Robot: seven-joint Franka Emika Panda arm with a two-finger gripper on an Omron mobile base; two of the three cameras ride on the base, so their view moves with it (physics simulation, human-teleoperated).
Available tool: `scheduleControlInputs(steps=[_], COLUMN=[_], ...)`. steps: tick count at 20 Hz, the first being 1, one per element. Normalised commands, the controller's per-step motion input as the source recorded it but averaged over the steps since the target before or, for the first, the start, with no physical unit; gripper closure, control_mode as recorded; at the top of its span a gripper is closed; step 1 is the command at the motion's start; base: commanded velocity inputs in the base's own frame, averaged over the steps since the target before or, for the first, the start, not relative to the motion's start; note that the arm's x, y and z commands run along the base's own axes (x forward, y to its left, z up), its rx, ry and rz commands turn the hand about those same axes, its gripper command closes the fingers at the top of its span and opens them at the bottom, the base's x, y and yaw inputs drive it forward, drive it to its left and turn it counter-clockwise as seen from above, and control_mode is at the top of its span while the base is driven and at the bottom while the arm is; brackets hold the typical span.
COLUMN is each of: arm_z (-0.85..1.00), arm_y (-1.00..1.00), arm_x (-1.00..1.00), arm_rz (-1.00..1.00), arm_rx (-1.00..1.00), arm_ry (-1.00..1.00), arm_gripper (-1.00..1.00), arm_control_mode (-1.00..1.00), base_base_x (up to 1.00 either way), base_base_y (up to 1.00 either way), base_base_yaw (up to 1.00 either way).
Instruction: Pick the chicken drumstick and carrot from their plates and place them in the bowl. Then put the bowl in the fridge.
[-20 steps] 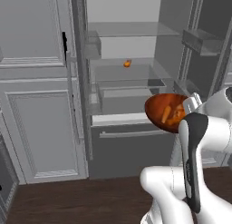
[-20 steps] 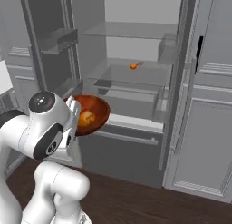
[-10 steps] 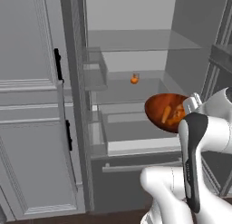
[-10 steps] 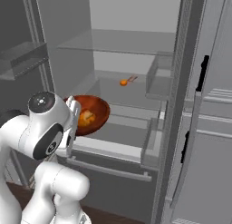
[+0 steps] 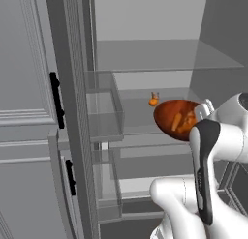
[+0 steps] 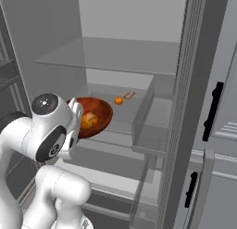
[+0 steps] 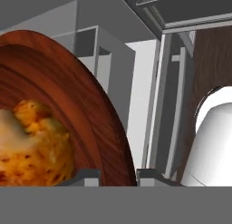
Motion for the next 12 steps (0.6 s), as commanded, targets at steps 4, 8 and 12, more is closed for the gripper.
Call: scheduleControlInputs(steps=[4, 8, 12], arm_z=[-0.29, -0.36, -0.05], arm_y=[0.07, 0.35, 0.25], arm_x=[0.69, 0.76, 0.86], arm_rz=[0.07, 0.14, 0.09], arm_rx=[0.0, 0.0, 0.0], arm_ry=[-0.08, -0.11, 0.0], arm_gripper=[1.0, 1.0, 1.0], arm_control_mode=[-1.0, -1.0, -1.0], base_base_x=[0.0, 0.0, 0.0], base_base_y=[0.0, 0.0, 0.0], base_base_yaw=[0.0, 0.0, 0.0])
